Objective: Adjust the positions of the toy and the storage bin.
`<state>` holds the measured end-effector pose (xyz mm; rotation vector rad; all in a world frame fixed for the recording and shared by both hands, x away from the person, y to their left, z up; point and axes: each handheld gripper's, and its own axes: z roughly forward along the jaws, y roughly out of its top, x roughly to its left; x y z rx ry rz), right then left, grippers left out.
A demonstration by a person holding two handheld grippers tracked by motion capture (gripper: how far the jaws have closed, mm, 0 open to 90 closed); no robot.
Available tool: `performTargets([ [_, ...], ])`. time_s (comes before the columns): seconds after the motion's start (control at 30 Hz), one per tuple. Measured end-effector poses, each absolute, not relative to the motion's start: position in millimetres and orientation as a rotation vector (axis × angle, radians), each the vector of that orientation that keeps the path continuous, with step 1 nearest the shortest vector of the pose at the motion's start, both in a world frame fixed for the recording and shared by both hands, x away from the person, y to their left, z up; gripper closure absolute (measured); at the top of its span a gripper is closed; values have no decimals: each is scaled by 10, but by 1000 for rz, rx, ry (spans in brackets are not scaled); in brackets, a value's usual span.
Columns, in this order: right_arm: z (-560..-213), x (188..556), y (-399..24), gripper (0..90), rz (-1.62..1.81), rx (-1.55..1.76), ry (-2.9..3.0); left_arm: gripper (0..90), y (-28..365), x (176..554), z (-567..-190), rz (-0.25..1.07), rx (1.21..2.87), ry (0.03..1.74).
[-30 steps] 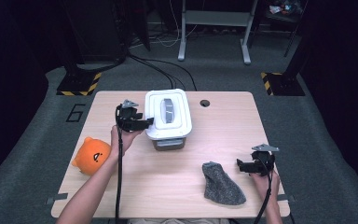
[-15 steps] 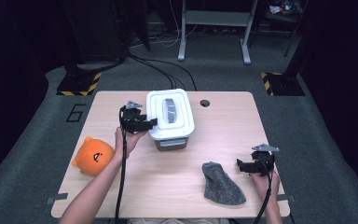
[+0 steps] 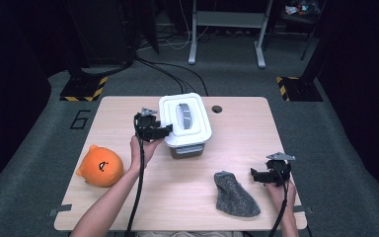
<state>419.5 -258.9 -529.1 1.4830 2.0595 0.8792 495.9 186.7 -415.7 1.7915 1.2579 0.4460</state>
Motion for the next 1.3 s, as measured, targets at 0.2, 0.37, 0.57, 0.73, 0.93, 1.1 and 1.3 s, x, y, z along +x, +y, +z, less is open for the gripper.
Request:
performTargets([
  [0.2,-5291,4195,-2589,2,879,1483,2060,414,1795,4952,-4167,456,1774,1267],
  [0.37,-5291,4195,-2589,2,879,1483,2060,404,1733,4949,-4170,466,1770,1270],
  [0.57,-5291,4195,-2589,2,879,1483,2060,397,1647,4943,-4170,485,1775,1265],
  [0.73,-5292,4195,-2589,2,880,1483,2060,396,1594,4946,-4172,499,1778,1254],
  [0.93,-5292,4196,-2589,2,880,1482,2060,397,1537,4934,-4172,504,1779,1250],
  [1.1,-5292,4197,-2591,2,881,1483,2060,396,1479,4933,-4176,504,1779,1246],
  [1.3,-5292,4198,-2591,2,881,1480,2062,396,1415,4930,-4182,499,1762,1261],
])
